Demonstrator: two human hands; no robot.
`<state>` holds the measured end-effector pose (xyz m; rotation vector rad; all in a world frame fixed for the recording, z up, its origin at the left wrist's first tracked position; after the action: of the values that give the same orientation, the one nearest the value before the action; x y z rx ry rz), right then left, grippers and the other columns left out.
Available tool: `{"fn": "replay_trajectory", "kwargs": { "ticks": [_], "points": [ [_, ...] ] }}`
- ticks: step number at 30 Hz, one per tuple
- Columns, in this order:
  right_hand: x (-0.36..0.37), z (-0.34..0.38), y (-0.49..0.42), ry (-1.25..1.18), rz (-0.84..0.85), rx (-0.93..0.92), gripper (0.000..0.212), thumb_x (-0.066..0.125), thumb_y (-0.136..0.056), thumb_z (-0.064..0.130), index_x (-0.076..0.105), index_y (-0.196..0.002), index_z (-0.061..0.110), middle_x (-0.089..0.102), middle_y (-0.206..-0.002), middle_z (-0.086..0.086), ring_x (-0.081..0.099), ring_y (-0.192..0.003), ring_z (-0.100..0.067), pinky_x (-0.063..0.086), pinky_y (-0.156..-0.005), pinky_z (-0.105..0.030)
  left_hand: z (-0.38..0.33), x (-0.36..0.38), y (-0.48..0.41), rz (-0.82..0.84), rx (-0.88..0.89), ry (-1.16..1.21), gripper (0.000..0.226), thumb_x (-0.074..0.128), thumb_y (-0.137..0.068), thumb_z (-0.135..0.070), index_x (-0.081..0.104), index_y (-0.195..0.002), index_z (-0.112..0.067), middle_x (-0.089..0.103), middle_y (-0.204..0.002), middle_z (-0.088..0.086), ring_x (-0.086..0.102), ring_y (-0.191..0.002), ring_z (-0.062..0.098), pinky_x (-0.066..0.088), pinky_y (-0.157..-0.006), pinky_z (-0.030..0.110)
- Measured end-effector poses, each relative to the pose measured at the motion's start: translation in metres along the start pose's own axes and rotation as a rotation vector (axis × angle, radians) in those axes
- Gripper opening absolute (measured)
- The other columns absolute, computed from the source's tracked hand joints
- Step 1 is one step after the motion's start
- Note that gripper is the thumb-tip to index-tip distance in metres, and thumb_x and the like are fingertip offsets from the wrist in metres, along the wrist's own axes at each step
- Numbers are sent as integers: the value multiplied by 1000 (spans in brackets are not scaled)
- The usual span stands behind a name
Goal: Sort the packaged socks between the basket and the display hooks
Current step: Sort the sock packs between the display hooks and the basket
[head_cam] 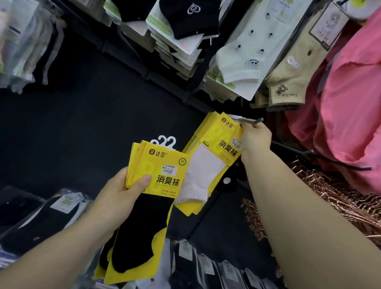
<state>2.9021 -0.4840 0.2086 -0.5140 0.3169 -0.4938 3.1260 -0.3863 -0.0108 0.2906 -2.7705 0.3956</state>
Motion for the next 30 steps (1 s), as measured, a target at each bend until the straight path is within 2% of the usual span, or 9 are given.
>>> {"fn": "replay_trajectory", "kwargs": {
  "ticks": [2,3,5,9,12,15,19,24,30],
  "points": [
    [-7,-2,4,5,-101,-19,18,57,-89,16,54,-72,16,54,-76,-4,55,-71,-26,48,-59,-27,1,2,0,7,-2,3,13,58,-91,-36,64,-102,-34,75,-97,-10,70,-95,15,53,-89,42],
    [-12,-4,10,46,-167,-26,3,58,-88,18,58,-87,15,56,-92,-5,59,-87,-27,52,-74,-34,1,2,0,11,-2,7,11,58,-91,-36,64,-101,-35,75,-97,-11,70,-94,14,54,-88,40],
    [-16,-7,34,115,-188,-23,15,57,-88,19,55,-103,16,51,-109,-3,53,-106,-25,46,-90,-39,3,3,0,14,-10,22,10,58,-92,-35,64,-99,-35,75,-95,-13,70,-94,12,54,-86,36],
    [26,-17,111,103,411,-45,23,61,-85,45,52,-86,24,56,-87,8,54,-81,-10,44,-69,-26,5,8,1,41,-39,71,14,59,-90,-36,65,-102,-33,75,-97,-9,71,-94,13,53,-87,38],
    [35,-24,145,107,565,-68,31,72,-75,44,53,-90,25,61,-81,10,61,-75,-4,48,-60,-16,4,14,4,88,-39,120,26,64,-81,-38,64,-105,-29,76,-98,-5,72,-91,14,54,-78,32],
    [29,-24,147,45,560,-54,23,75,-79,27,56,-92,23,67,-89,6,66,-78,-3,52,-59,-18,2,21,7,145,-44,153,39,65,-72,-41,63,-108,-27,75,-100,-5,72,-91,13,54,-72,24],
    [16,-29,133,-69,533,-4,22,68,-85,14,54,-98,24,70,-99,2,69,-82,-9,56,-66,-24,8,19,7,126,-116,172,20,52,-94,-38,65,-108,-31,75,-102,-8,70,-98,13,51,-86,34],
    [-33,-28,79,-215,136,47,10,51,-96,16,48,-105,21,62,-96,2,63,-86,-16,55,-73,-33,7,0,-1,-34,-60,41,16,49,-98,-33,64,-98,-34,75,-94,-8,71,-93,17,52,-90,43],
    [-33,-5,41,-177,62,-21,11,45,-98,15,41,-108,18,52,-89,1,54,-69,-10,47,-43,-15,10,-4,-1,-50,-53,-27,16,49,-98,-33,65,-94,-32,76,-89,-9,71,-90,18,53,-88,45]
  ]
}}
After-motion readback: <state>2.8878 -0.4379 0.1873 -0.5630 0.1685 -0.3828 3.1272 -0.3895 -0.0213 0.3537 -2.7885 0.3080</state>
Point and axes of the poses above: each hand's wrist, its own y-axis away from the middle knuckle, its own x-axis out of the palm, z = x × y, the point moved 8 cm from there along -y, towards the middle knuckle
